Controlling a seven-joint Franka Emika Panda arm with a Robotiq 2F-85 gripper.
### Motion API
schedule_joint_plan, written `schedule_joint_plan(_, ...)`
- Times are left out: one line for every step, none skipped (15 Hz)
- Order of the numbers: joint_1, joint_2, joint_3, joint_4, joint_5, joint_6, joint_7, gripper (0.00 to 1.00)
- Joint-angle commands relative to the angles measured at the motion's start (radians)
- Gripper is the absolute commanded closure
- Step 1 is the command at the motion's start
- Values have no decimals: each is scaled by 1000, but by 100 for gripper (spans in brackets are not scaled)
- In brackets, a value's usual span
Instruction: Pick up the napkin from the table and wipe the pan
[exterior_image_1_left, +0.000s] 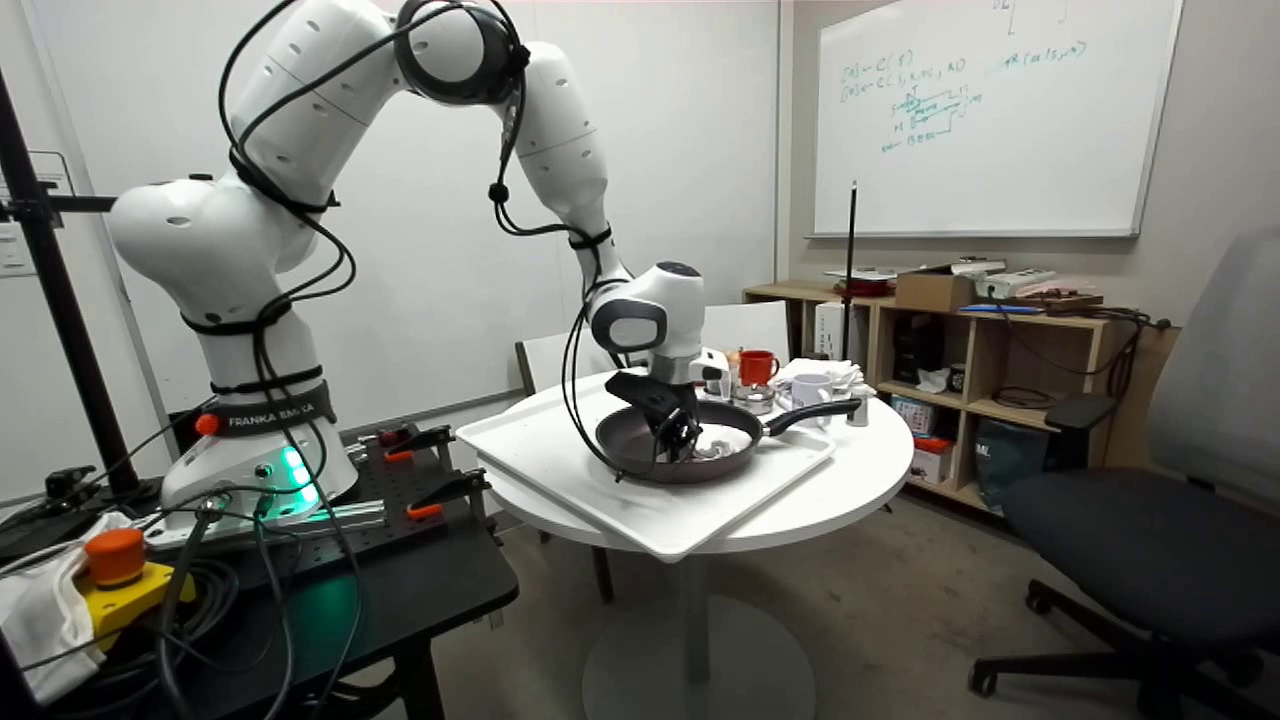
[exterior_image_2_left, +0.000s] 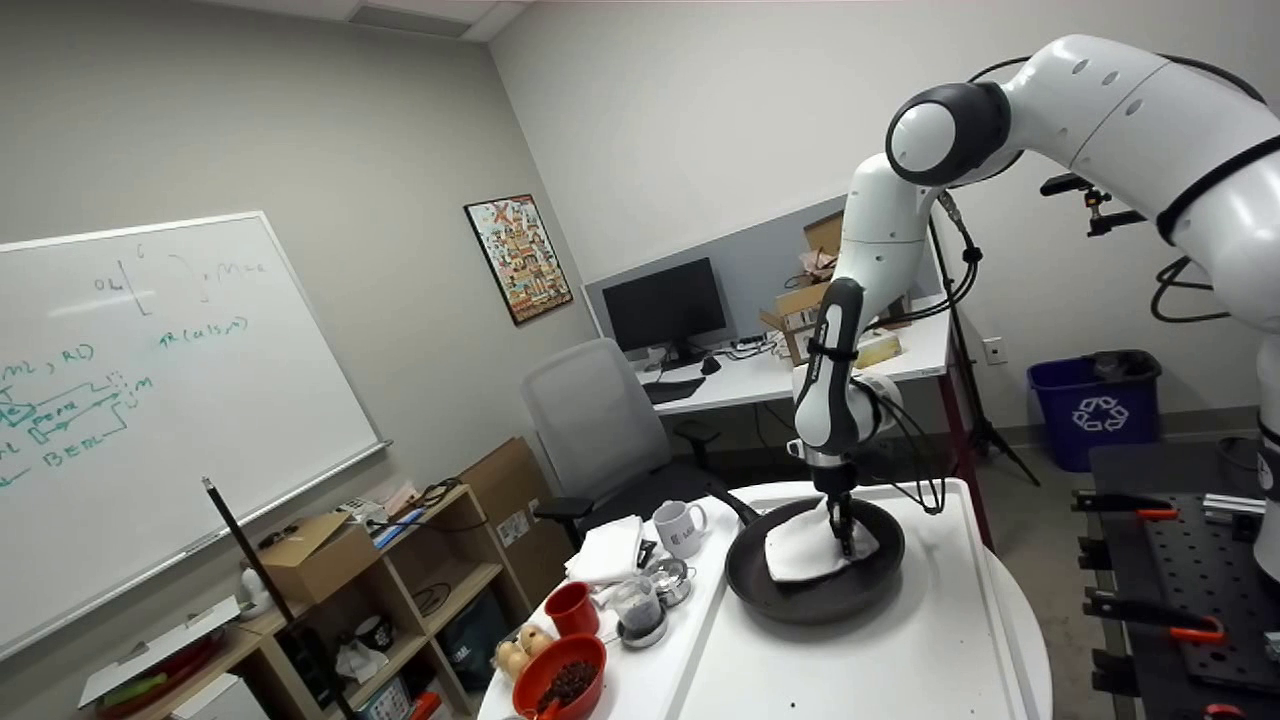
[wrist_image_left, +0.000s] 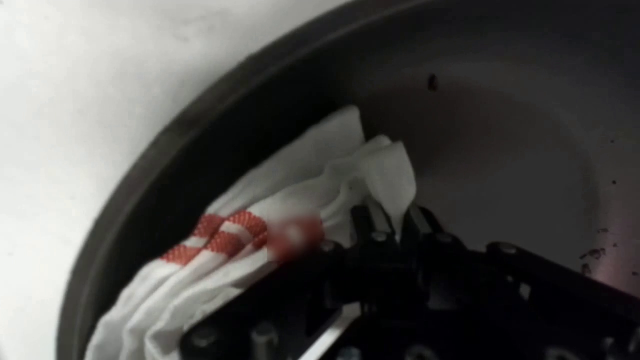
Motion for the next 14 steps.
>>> schedule_joint_plan(22,-5,21,-44,-36,69,-16,97)
schedule_joint_plan(26,-9,29,-57,-48,83,-16,97)
schedule_joint_plan(31,-10,34,-69,-61,97,-16,97)
schedule_joint_plan(33,-12,42,-80,-76,104,-20,97)
schedule_joint_plan(35,-14,48,-90,-92,107,-22,97)
schedule_joint_plan(31,-15,59,-96,-107,98,-30,97)
schedule_joint_plan(31,-18,67,-105,-120,90,-35,97)
schedule_joint_plan(31,-22,75,-114,-129,88,-42,97)
schedule_joint_plan(32,-26,81,-122,-136,88,-49,97)
schedule_joint_plan(31,-28,88,-128,-141,84,-57,97)
schedule_joint_plan(31,-31,95,-132,-141,85,-62,97)
schedule_joint_plan(31,-32,100,-134,-139,87,-65,97)
schedule_joint_plan(29,-29,108,-130,-135,91,-68,97)
schedule_joint_plan(29,-21,113,-119,-133,109,-73,97)
